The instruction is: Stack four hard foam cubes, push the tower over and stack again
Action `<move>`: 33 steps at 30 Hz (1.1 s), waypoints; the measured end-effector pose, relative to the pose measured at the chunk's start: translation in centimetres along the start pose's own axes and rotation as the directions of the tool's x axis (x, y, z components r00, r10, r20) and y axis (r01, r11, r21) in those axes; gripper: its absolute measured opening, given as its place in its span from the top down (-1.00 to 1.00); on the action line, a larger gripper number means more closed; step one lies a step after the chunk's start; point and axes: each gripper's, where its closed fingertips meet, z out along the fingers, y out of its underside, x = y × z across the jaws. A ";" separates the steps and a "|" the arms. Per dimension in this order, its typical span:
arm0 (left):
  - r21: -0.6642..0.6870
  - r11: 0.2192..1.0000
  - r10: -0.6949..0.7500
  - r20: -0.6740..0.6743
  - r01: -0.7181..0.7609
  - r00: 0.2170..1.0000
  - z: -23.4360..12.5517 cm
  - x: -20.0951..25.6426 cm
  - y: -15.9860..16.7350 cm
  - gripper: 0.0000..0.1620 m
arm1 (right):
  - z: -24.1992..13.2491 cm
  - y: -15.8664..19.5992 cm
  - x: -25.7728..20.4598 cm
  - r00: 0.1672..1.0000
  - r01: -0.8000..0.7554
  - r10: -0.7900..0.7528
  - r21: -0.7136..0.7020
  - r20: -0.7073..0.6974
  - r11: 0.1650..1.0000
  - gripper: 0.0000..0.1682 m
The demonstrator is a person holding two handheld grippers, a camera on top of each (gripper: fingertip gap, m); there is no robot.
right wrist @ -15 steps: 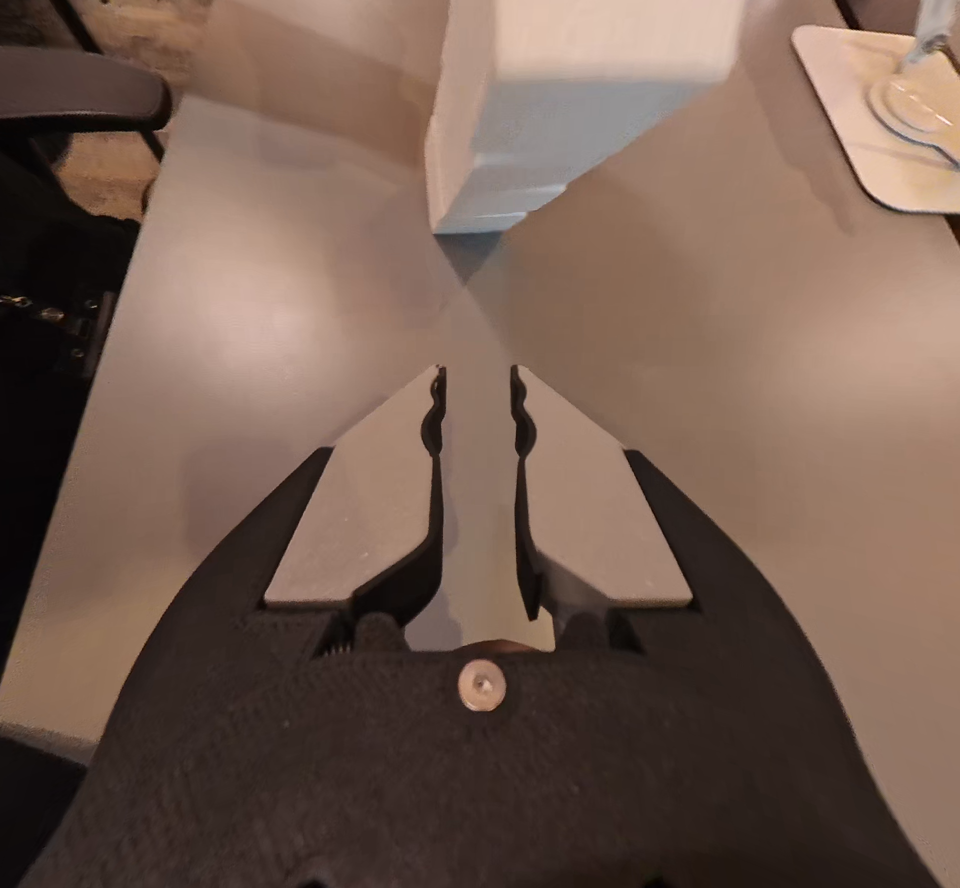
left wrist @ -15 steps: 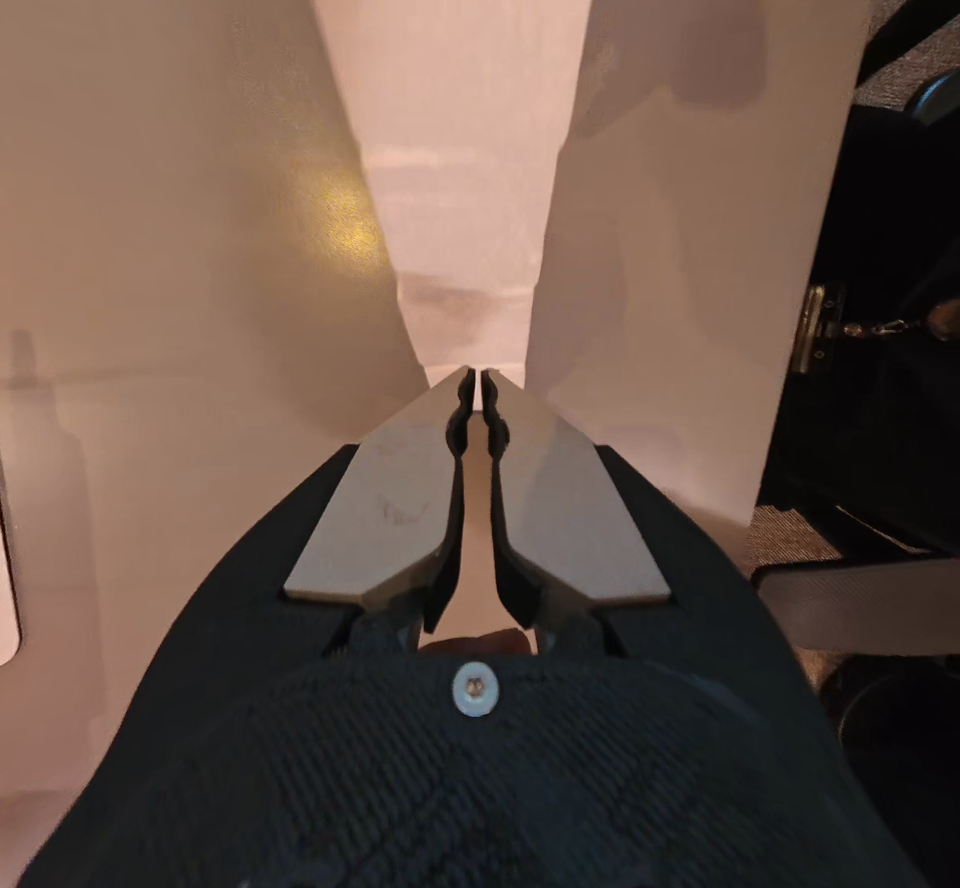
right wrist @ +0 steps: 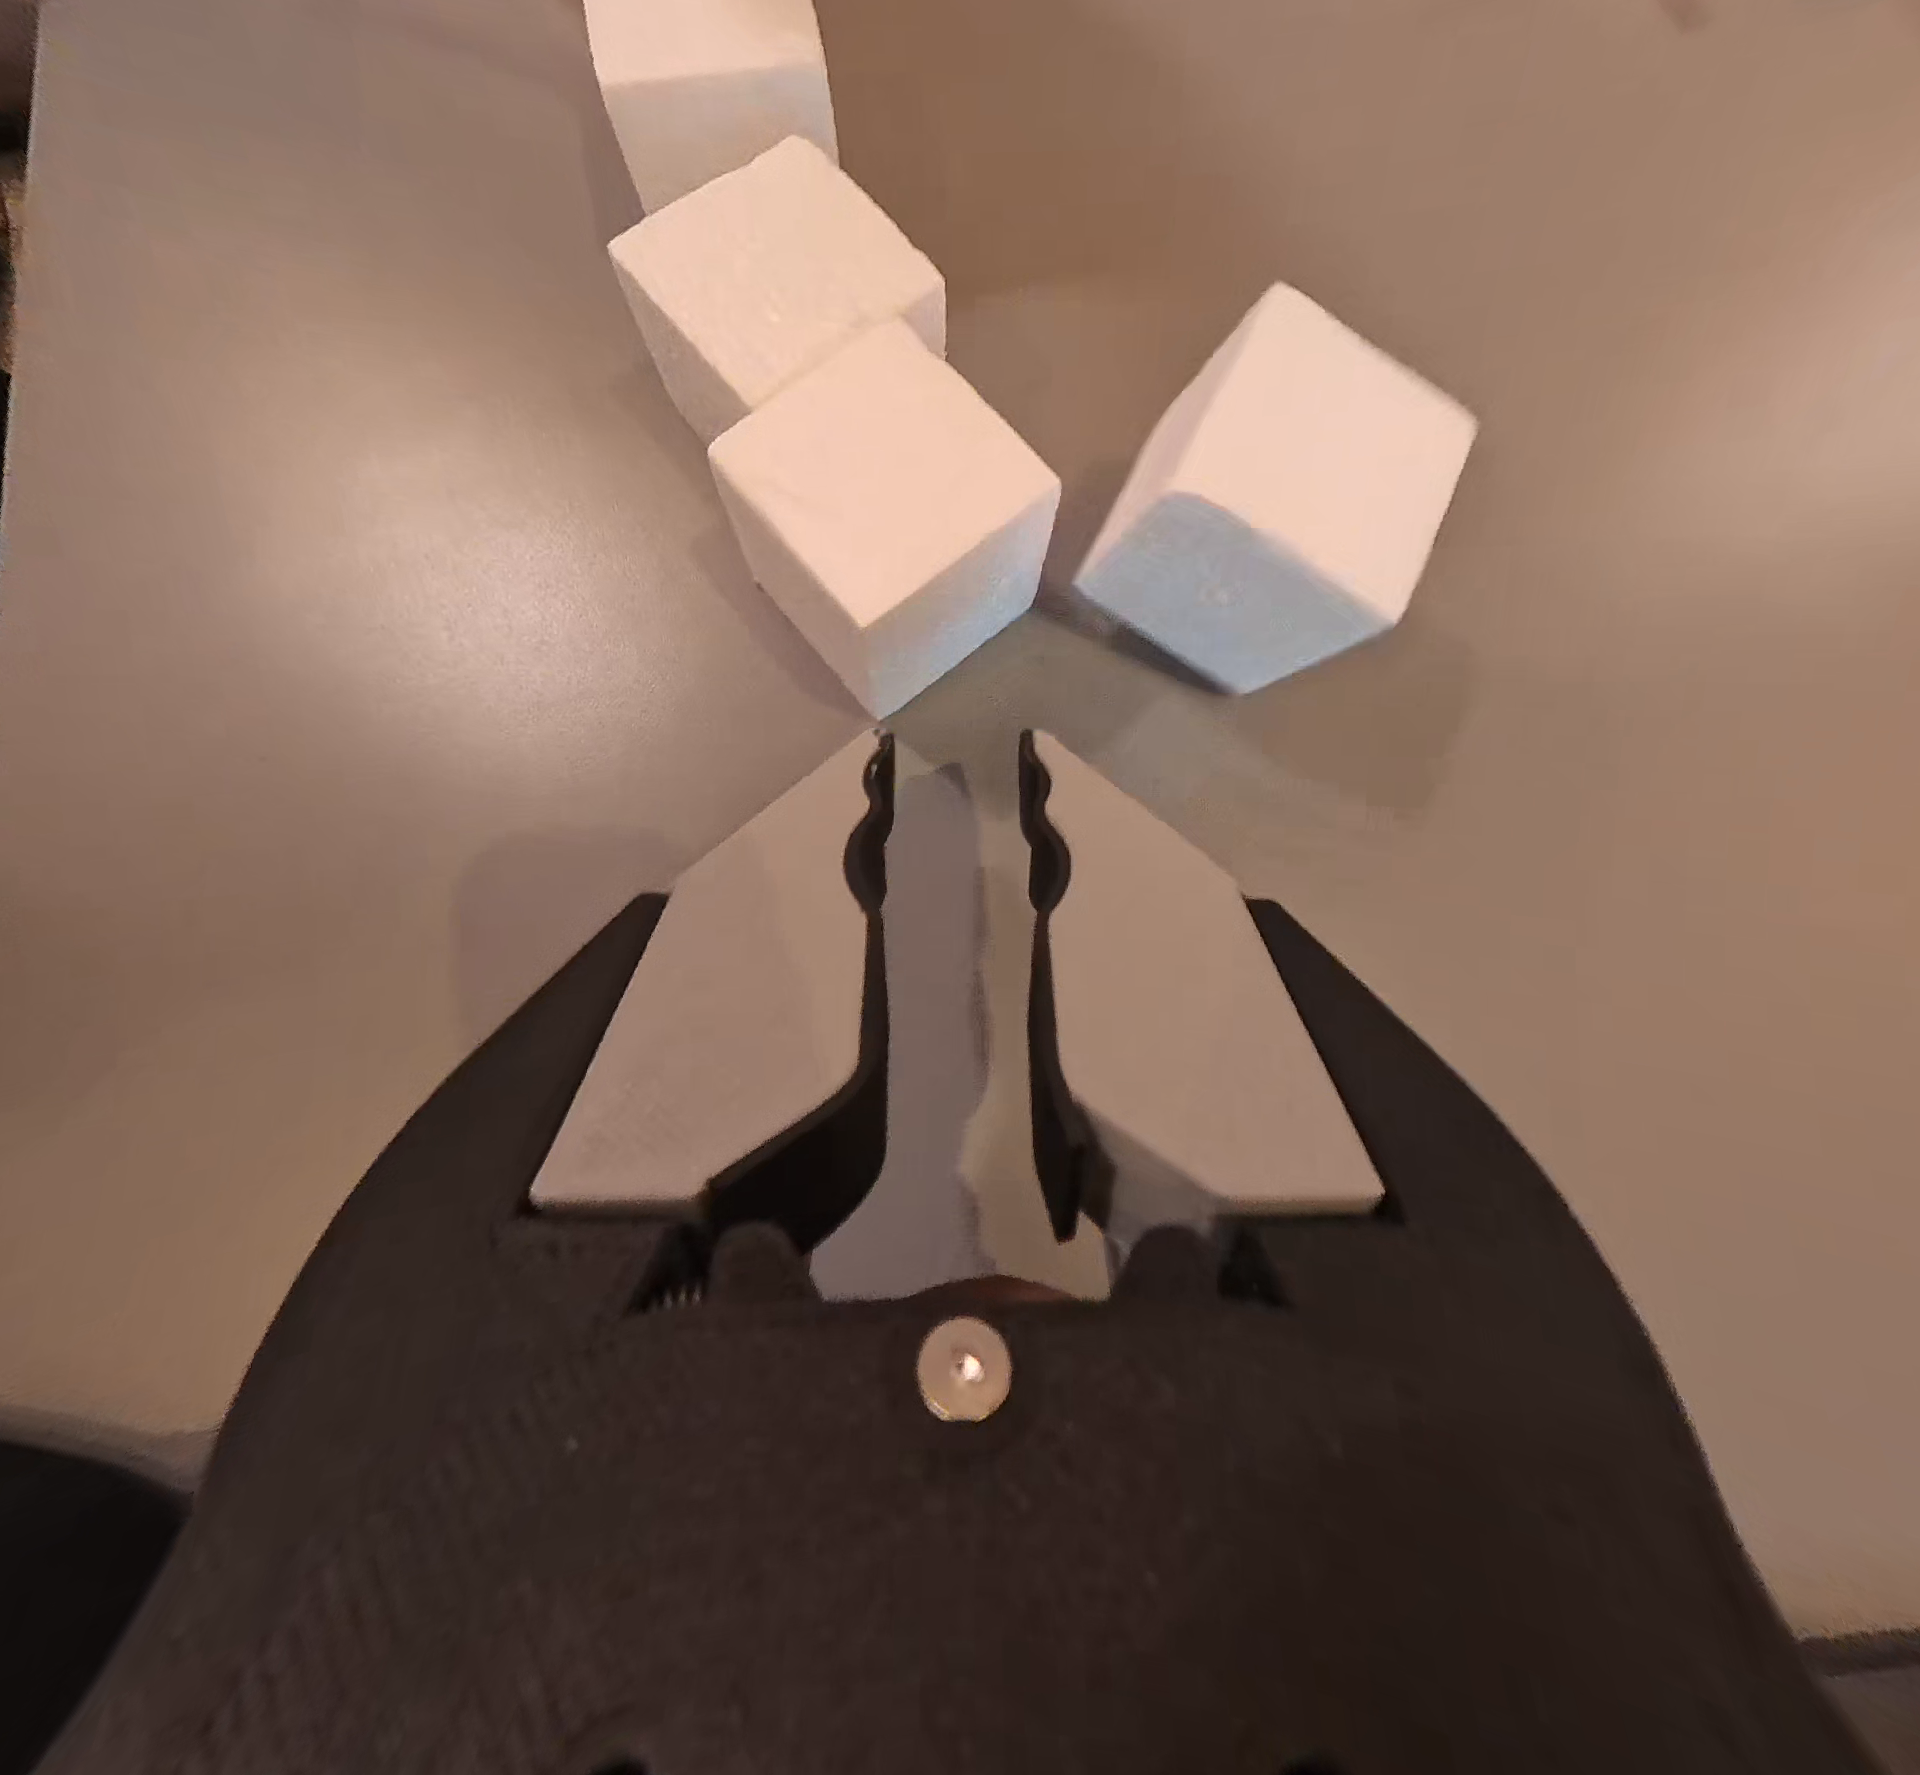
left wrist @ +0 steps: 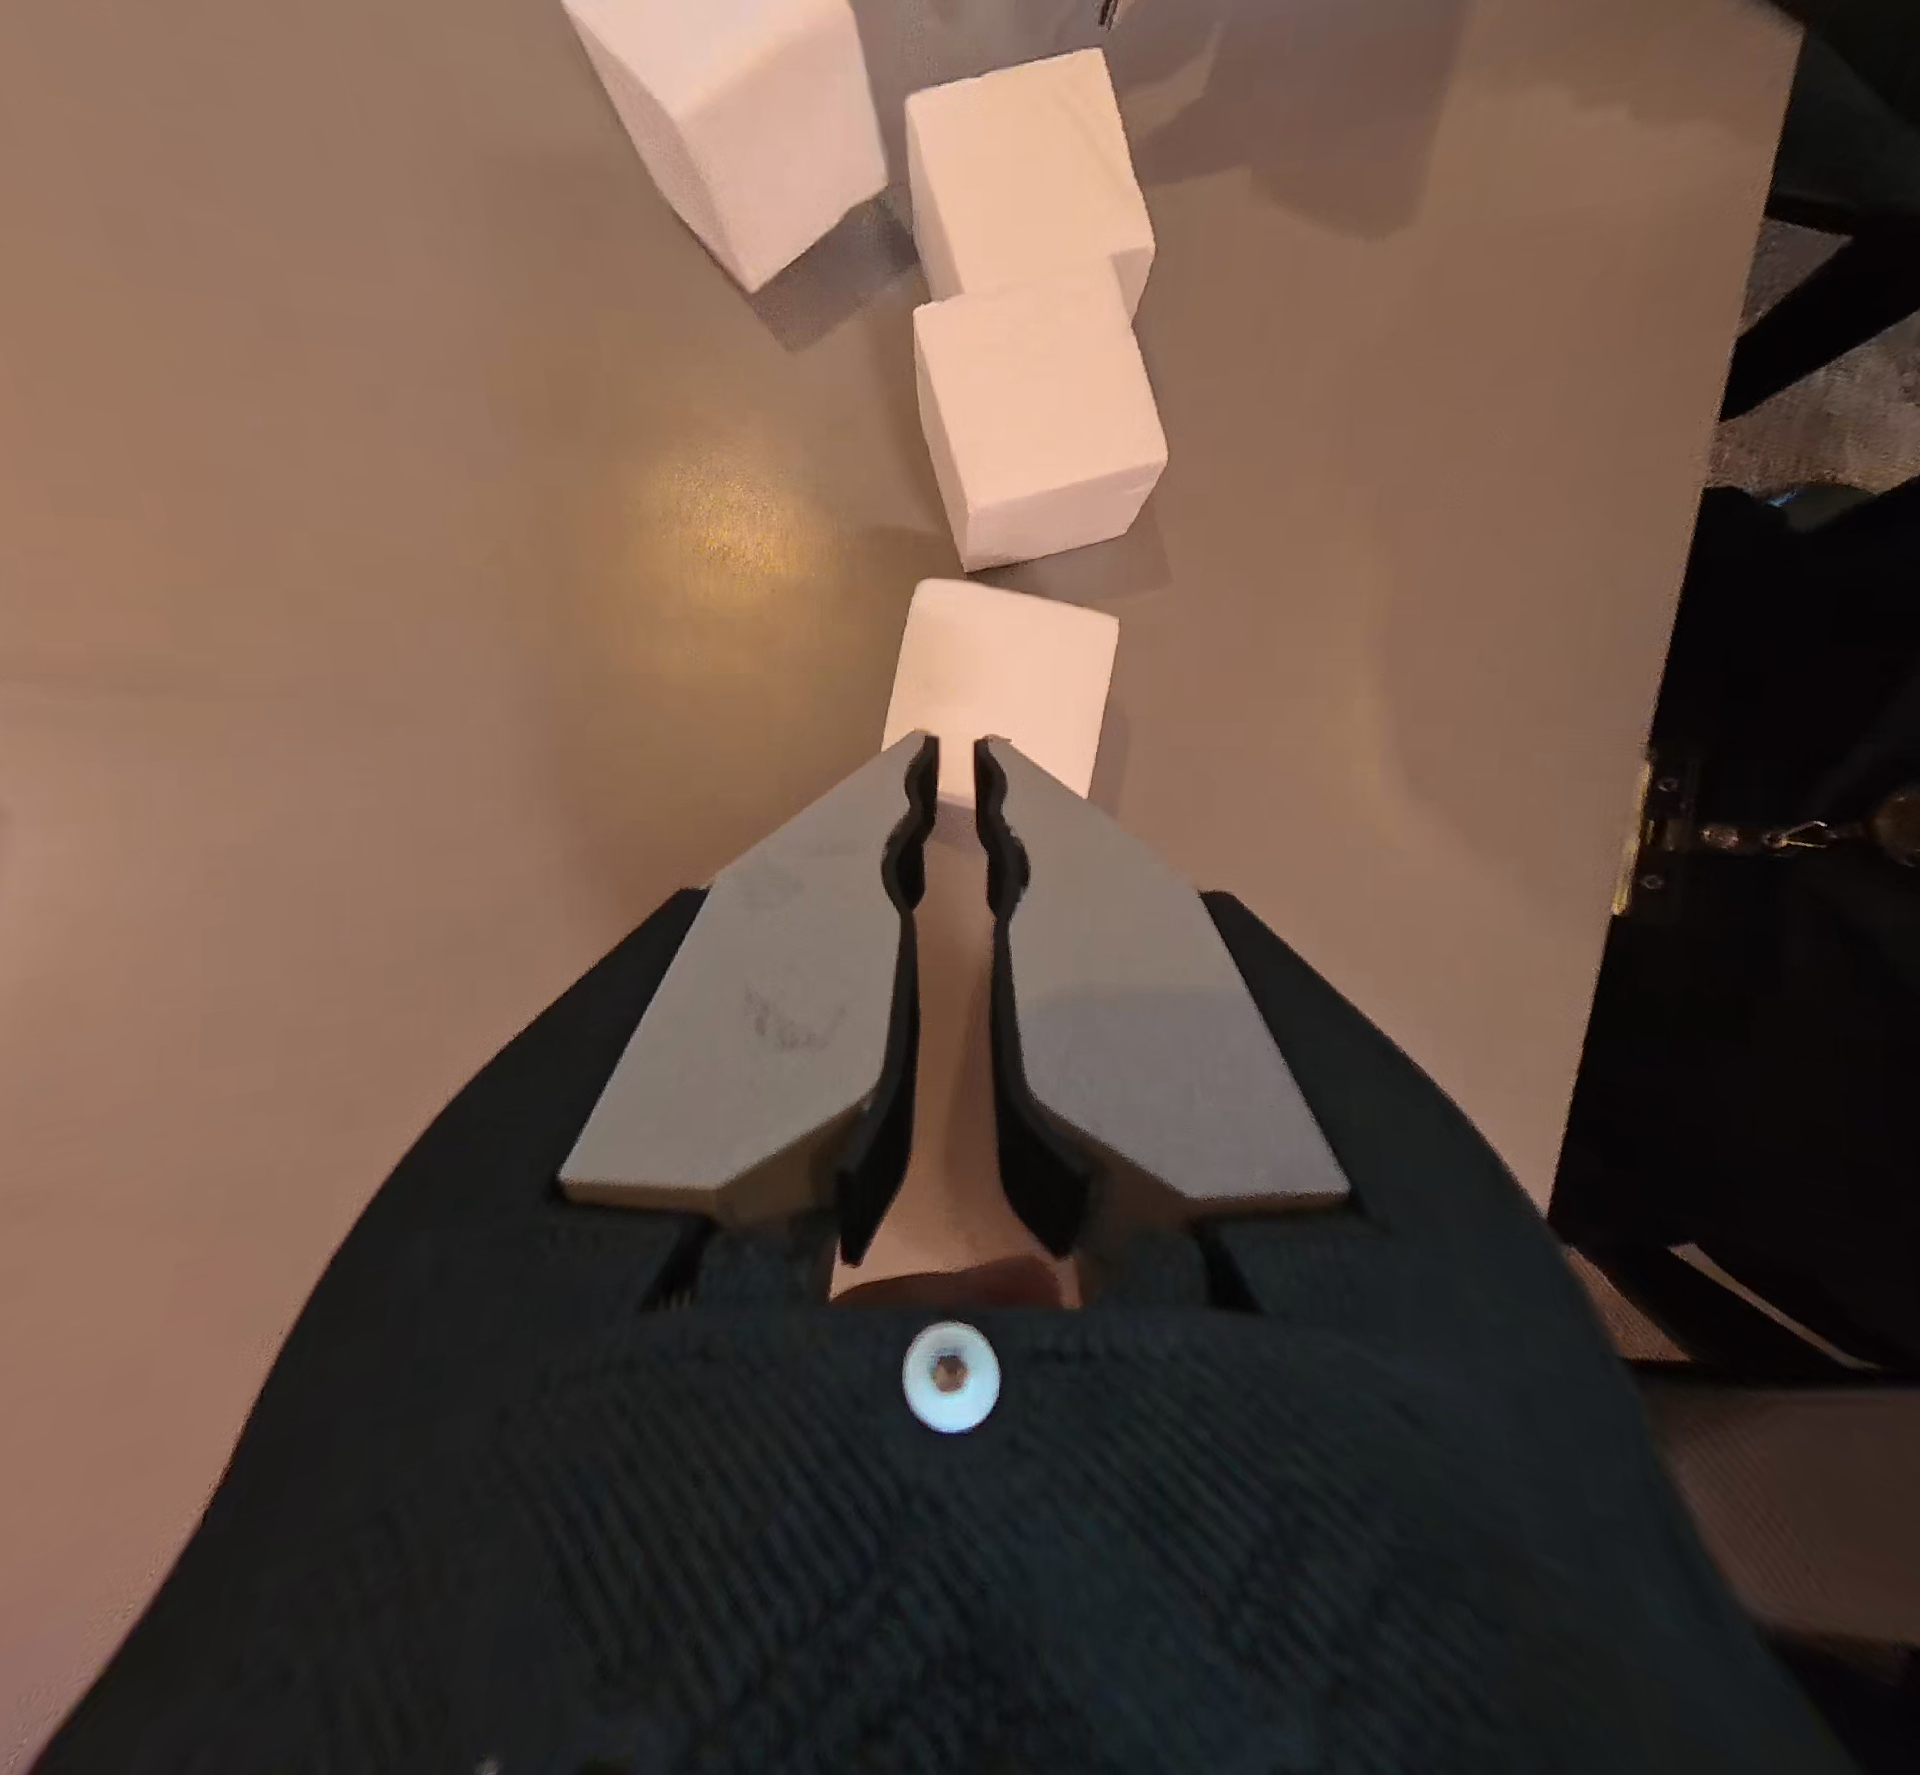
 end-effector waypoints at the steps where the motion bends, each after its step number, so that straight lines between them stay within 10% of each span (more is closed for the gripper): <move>1: 0.012 1.000 -0.006 0.006 0.006 1.000 -0.1 -0.1 0.3 0.94 | 0.0 0.2 0.0 1.000 -0.002 0.002 -0.006 0.003 1.000 0.75; 16: 0.367 0.901 -0.348 0.289 0.233 0.892 0.8 -11.0 5.3 0.98 | -0.9 -2.2 3.2 0.978 0.055 -0.036 0.087 -0.204 0.995 0.76; 22: 0.365 0.888 -0.418 0.382 0.281 0.824 -0.4 -13.3 8.0 0.73 | -1.6 -4.0 4.8 0.943 0.103 -0.048 0.151 -0.331 0.983 0.67; 25: 0.453 0.824 -0.515 0.349 0.340 0.783 -1.0 -14.0 7.8 0.29 | -2.2 -4.9 5.5 0.911 0.151 -0.061 0.193 -0.409 0.969 0.58; 33: 0.508 0.758 -0.601 0.300 0.410 0.741 -0.7 -14.9 8.6 0.10 | -3.9 -5.5 8.1 0.851 0.094 0.111 0.358 -0.513 0.929 0.40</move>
